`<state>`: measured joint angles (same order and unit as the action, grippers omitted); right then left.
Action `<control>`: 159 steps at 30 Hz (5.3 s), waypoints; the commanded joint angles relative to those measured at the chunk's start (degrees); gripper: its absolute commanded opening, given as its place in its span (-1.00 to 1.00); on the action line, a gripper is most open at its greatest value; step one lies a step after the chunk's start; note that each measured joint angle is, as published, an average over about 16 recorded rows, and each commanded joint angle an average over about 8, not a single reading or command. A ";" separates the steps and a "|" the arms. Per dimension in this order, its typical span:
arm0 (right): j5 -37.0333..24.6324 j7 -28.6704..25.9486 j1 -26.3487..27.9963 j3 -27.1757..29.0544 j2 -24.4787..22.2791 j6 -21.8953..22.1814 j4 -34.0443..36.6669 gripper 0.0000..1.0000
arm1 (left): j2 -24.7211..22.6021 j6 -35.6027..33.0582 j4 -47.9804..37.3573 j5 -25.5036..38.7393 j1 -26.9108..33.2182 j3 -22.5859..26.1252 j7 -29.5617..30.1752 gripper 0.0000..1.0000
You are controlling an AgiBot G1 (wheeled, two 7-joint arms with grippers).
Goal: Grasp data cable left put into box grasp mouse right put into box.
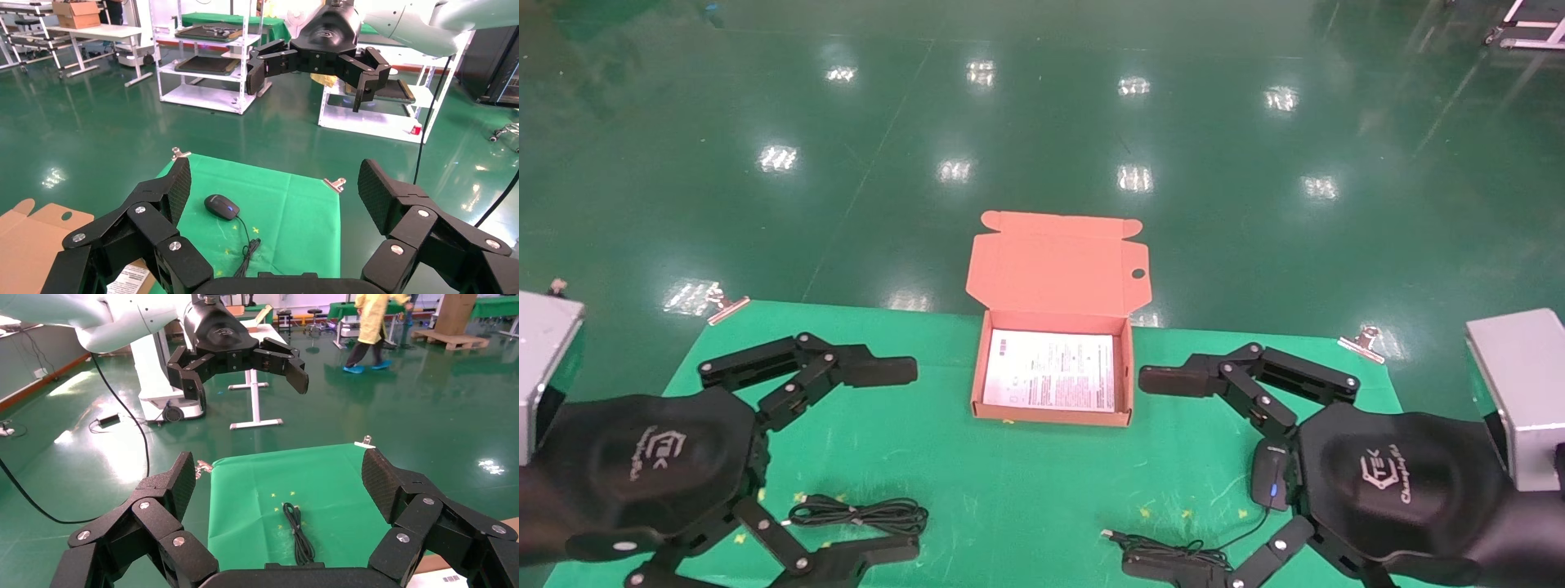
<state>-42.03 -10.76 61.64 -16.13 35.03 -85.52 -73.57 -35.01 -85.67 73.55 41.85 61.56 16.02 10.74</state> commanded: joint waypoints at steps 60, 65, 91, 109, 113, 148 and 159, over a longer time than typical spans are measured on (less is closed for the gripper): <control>-55.42 17.13 24.93 -30.20 7.58 1.42 -4.25 1.00 | -15.90 -0.01 3.28 53.22 24.81 28.76 2.69 1.00; -60.03 16.27 22.70 -31.74 8.81 4.89 -4.23 1.00 | -18.41 1.78 3.45 61.44 24.35 32.36 2.53 1.00; -73.59 8.15 11.71 -34.81 14.64 20.51 0.63 1.00 | -27.46 12.16 -22.18 71.12 21.39 35.22 5.02 1.00; -74.37 14.30 12.01 -36.39 23.30 25.39 15.91 -0.49 | -33.22 19.86 -42.94 72.74 24.01 35.96 -7.51 -0.23; -74.28 14.92 12.02 -36.46 23.75 25.73 17.02 -1.00 | -33.49 20.42 -44.65 72.67 23.98 35.98 -8.61 -1.00; -74.21 14.52 12.06 -36.39 23.31 25.37 15.92 -1.00 | -33.25 19.82 -42.90 72.57 23.91 35.93 -7.79 -1.00; -74.21 14.48 12.06 -36.39 23.28 25.35 15.86 -1.00 | -33.22 19.78 -42.80 72.55 23.91 35.93 -7.74 -1.00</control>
<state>-116.23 3.71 73.72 -52.50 58.30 -60.17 -57.70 -68.24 -65.89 30.73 114.40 85.47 51.95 2.99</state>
